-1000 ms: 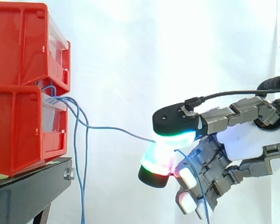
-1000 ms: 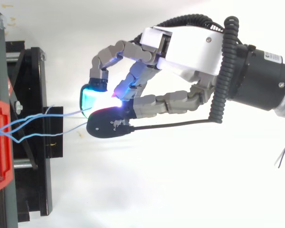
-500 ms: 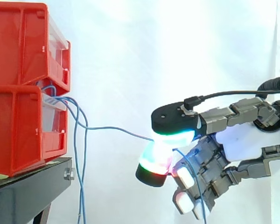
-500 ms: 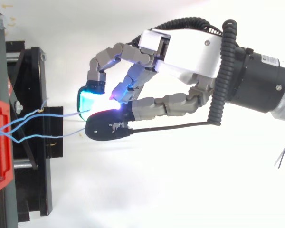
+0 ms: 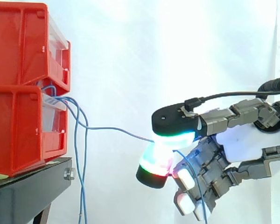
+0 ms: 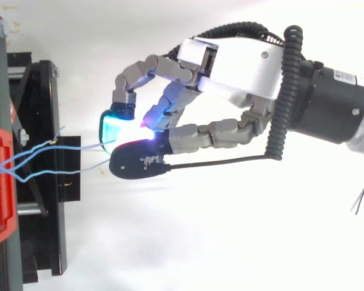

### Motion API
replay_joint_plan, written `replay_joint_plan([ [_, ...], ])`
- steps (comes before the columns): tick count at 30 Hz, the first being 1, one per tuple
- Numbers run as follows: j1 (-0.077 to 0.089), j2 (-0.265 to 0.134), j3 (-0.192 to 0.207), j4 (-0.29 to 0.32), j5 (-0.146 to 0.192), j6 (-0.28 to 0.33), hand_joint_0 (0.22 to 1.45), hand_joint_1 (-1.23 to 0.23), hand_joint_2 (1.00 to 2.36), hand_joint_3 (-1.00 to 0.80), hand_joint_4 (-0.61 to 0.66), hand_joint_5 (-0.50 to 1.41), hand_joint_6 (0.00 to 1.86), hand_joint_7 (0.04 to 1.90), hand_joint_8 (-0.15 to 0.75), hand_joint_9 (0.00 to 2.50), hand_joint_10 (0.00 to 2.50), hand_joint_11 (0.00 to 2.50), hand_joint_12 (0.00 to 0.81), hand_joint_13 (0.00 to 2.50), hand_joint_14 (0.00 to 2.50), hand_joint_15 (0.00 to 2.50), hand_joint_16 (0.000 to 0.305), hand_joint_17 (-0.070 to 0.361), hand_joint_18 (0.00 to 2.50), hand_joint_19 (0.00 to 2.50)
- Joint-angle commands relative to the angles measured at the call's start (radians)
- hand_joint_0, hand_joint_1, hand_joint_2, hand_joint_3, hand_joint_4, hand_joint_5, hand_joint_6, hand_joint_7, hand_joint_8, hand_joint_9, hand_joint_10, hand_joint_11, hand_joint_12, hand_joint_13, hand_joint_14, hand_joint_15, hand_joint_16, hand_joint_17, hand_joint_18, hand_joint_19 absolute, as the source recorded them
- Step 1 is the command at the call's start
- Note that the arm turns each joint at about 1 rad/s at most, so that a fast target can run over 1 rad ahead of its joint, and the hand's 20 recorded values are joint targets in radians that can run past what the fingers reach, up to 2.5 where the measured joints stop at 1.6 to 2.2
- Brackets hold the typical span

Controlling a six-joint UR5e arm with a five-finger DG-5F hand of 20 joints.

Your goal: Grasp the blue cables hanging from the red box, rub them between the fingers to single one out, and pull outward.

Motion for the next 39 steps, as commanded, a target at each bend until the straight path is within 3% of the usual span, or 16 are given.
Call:
replay_joint_plan([
  [1, 0.0, 0.0, 0.0, 0.0, 0.002, 0.0, 0.63, -0.79, 1.01, 0.05, 0.02, -0.13, 0.91, 1.13, 0.342, 1.14, 0.02, 0.72, 0.422, 1.03, 0.02, 0.59, 0.063, 0.143, 0.91, 0.53],
  [39, 0.0, 0.0, -0.002, 0.0, 0.002, 0.0, 0.63, -0.78, 1.01, 0.05, 0.03, -0.13, 0.91, 1.12, 0.36, 1.17, 0.02, 0.73, 0.434, 1.04, 0.02, 0.59, 0.065, 0.147, 0.93, 0.51],
])
